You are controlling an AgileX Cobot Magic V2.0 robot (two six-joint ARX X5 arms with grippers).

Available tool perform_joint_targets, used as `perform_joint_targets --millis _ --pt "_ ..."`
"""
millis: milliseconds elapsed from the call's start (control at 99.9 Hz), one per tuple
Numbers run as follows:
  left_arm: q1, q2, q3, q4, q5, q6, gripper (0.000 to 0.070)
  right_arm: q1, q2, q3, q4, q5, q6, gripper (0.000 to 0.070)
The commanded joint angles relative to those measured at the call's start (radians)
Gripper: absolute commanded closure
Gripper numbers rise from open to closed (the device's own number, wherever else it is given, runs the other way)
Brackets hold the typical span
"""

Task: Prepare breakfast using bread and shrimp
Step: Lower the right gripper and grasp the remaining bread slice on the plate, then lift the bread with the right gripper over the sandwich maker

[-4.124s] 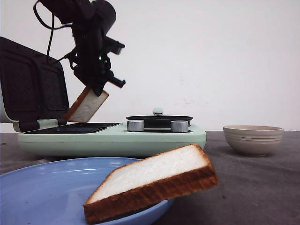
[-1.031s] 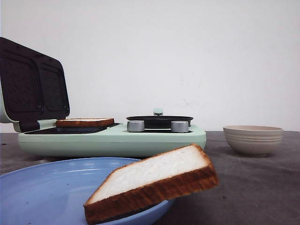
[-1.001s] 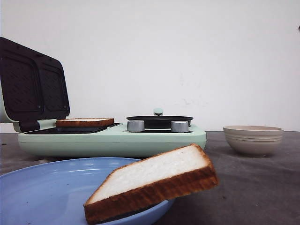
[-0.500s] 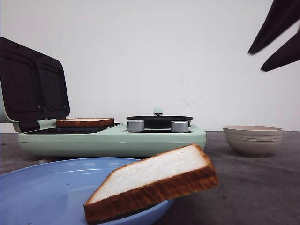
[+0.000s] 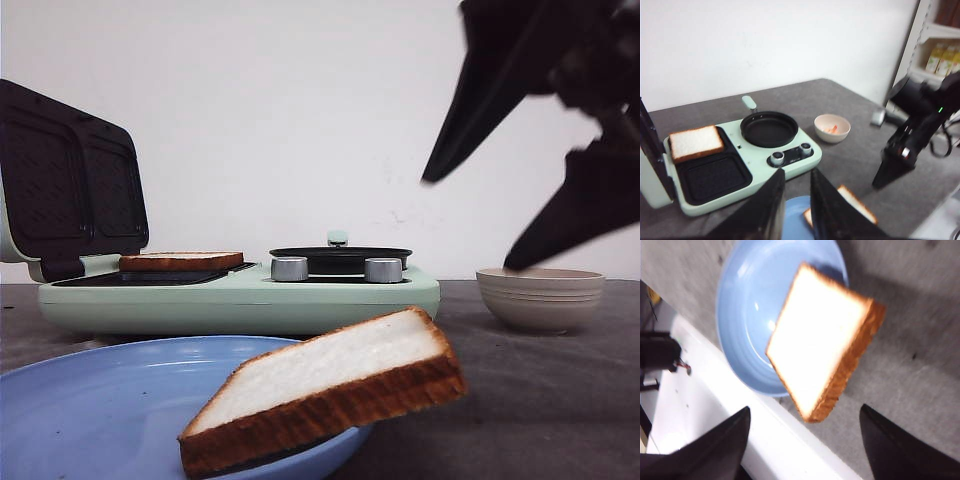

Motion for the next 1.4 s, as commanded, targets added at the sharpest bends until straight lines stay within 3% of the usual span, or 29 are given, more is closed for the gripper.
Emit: perform_joint_targets --millis 0,210,881,941,1131,1391 --pt "-0.005 0.002 0.011 0.038 -0.004 -0.025 0.069 0.015 0.041 0.012 0.01 0.024 0.016 0.0208" --pt "-0.005 0.002 0.011 0.096 -0.003 -0.069 0.069 0.027 0.154 0.011 0.057 0.043 0.043 0.0208" --pt "-0.005 0.002 0.011 0.089 -0.007 -0.069 0.069 0.046 0.364 -0.001 0.275 0.048 0.171 0.0226" --pt "-0.005 0.002 0.011 0.089 -0.011 -0.068 0.069 0.045 0.37 -0.001 0.293 0.049 0.185 0.0303" --pt "-0.005 0.002 0.011 0.089 -0.015 -0.064 0.069 0.046 0.369 -0.001 0.33 0.044 0.204 0.07" --pt "-0.005 0.002 0.011 0.089 -0.03 -0.064 0.0689 0.046 0.334 0.01 0.302 0.036 0.204 0.07"
